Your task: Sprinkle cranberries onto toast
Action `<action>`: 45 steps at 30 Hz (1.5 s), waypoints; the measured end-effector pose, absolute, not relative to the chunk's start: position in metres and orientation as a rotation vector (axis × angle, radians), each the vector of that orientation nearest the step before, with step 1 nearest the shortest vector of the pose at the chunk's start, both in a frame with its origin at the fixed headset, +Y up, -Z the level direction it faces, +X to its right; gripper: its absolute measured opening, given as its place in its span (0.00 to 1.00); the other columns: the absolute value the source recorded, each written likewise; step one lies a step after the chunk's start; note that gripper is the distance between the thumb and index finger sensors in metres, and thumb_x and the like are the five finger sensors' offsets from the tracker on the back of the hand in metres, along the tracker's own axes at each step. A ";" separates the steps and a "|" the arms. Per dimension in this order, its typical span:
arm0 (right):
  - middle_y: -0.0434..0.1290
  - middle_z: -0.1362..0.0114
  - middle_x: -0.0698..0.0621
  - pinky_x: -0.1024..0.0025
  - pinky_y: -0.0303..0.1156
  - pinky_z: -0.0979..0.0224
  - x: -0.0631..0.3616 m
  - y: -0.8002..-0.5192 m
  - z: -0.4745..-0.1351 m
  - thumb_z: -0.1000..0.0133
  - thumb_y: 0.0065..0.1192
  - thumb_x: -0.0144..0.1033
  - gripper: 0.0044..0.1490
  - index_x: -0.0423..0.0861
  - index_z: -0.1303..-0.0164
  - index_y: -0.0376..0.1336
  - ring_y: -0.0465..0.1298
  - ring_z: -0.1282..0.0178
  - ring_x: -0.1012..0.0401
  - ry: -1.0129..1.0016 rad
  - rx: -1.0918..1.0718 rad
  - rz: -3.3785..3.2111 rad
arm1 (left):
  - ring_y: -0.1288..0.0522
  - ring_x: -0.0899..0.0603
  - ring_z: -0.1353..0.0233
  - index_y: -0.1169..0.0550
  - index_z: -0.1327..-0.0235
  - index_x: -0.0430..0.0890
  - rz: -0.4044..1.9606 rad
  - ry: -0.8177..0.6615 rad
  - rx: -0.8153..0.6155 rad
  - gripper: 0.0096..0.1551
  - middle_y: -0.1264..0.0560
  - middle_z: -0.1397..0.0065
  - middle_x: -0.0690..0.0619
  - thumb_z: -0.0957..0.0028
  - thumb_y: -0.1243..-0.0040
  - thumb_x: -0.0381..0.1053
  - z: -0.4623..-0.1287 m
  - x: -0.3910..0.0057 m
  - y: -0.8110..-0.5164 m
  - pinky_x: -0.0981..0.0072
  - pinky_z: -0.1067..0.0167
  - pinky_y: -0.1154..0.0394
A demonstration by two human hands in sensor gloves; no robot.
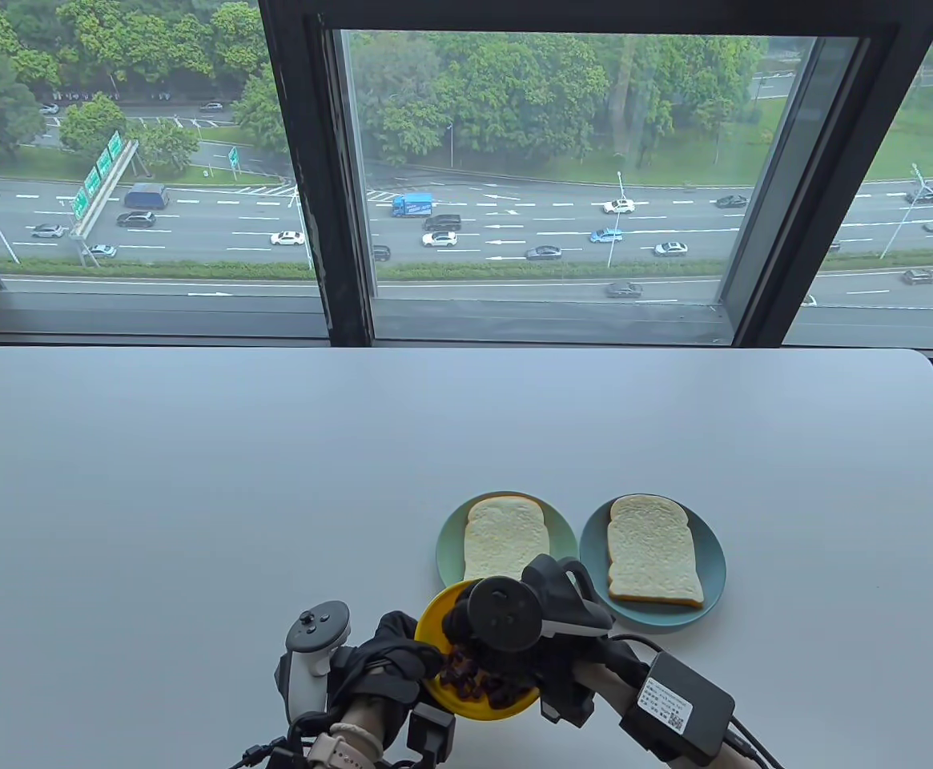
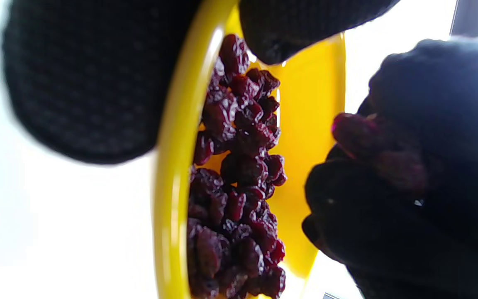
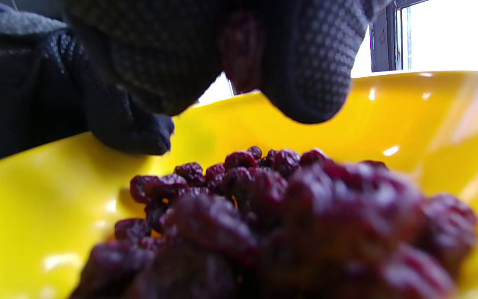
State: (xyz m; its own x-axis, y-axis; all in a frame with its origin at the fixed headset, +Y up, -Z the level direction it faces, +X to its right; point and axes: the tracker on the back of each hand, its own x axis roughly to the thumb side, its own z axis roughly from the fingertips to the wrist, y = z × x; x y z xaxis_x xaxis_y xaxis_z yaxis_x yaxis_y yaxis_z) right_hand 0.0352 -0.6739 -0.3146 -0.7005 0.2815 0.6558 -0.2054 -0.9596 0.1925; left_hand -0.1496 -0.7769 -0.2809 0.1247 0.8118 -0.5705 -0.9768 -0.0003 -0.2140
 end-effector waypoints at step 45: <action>0.58 0.32 0.48 0.77 0.81 0.44 0.049 -0.750 -0.453 0.57 0.66 0.40 0.36 0.55 0.38 0.57 0.71 0.39 0.55 0.244 0.573 3.066 | 0.26 0.37 0.62 0.34 0.49 0.47 1.387 0.254 -0.761 0.25 0.32 0.52 0.37 0.58 0.38 0.42 -0.284 -0.145 -0.783 0.60 0.79 0.11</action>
State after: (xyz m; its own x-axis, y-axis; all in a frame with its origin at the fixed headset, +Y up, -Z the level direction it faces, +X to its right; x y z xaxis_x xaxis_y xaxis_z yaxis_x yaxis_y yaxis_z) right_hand 0.0494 -0.7497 -0.4534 -0.9329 0.0414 0.3579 0.0156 -0.9878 0.1550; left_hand -0.1449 -0.7833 -0.2845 0.2011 0.7877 -0.5823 -0.9428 -0.0057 -0.3333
